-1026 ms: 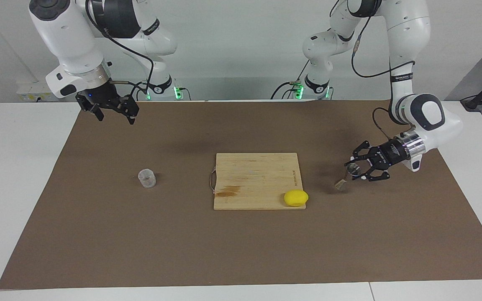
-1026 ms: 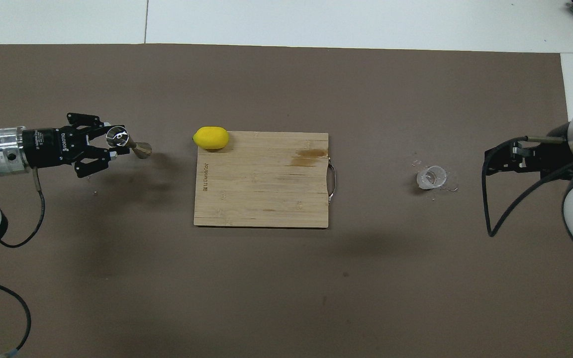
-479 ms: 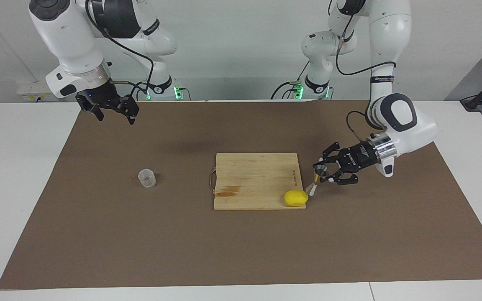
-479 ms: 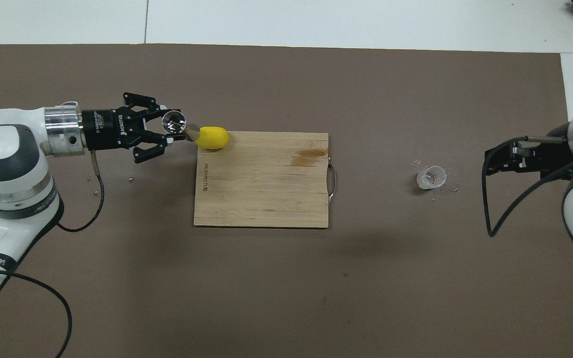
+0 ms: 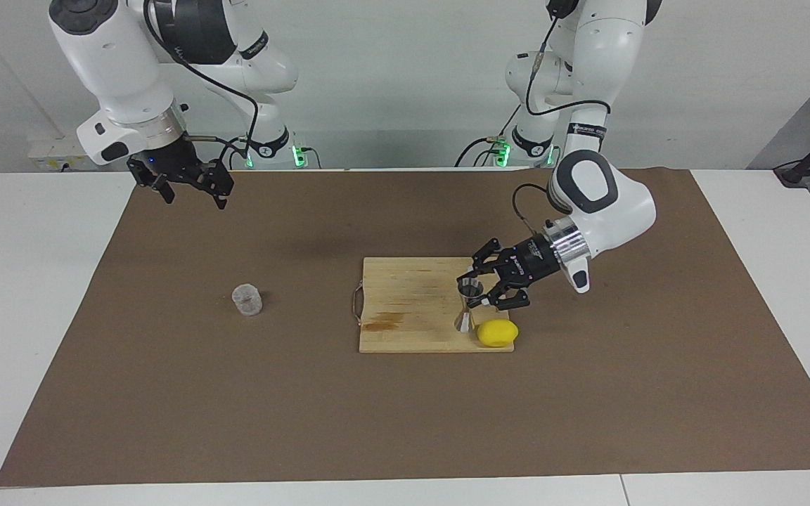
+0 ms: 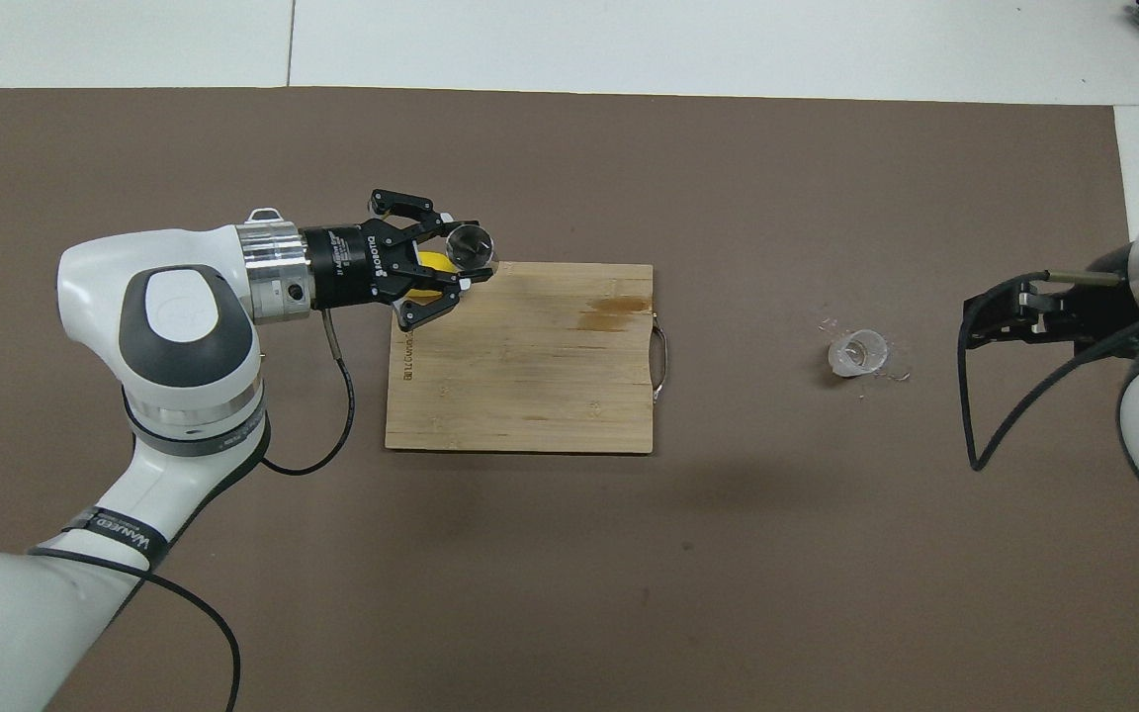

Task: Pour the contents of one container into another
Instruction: 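Carry the dark cup with the left gripper onto the wooden board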

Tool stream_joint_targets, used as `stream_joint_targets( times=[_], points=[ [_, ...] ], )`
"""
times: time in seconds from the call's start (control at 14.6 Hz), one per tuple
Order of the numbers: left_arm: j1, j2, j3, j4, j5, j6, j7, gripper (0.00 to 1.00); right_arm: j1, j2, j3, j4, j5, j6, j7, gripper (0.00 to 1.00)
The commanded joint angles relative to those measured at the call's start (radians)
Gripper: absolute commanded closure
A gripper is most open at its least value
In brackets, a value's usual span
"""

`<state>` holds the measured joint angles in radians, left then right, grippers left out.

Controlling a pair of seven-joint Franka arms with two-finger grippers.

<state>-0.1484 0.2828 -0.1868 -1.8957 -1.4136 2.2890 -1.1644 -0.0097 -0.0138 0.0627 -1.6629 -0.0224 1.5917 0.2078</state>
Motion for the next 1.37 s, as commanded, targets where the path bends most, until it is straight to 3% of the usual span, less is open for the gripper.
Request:
stream_joint_targets(
  times=[0.0, 0.41, 0.75, 1.3],
  points=[
    [-0.098, -0.017, 0.012, -0.026, -0.062, 0.119, -0.07, 1.0, -0.012, -0.02, 0.006, -0.023, 0.001, 0.011, 0.001, 0.0],
    [-0.282, 0.012, 0.013, -0.006, -0.195, 0.375, -0.084, 1.0, -0.012, -0.02, 0.006, -0.023, 0.001, 0.013, 0.001, 0.0],
    [-0.365, 0.052, 0.013, -0.008, -0.346, 0.487, -0.078, 1.0, -0.012, -0.02, 0.006, -0.023, 0.001, 0.013, 0.001, 0.0],
    [-0.382, 0.078, 0.012, 0.012, -0.389, 0.489, -0.023, 1.0, -0.012, -0.02, 0.006, -0.023, 0.001, 0.013, 0.001, 0.0]
  ],
)
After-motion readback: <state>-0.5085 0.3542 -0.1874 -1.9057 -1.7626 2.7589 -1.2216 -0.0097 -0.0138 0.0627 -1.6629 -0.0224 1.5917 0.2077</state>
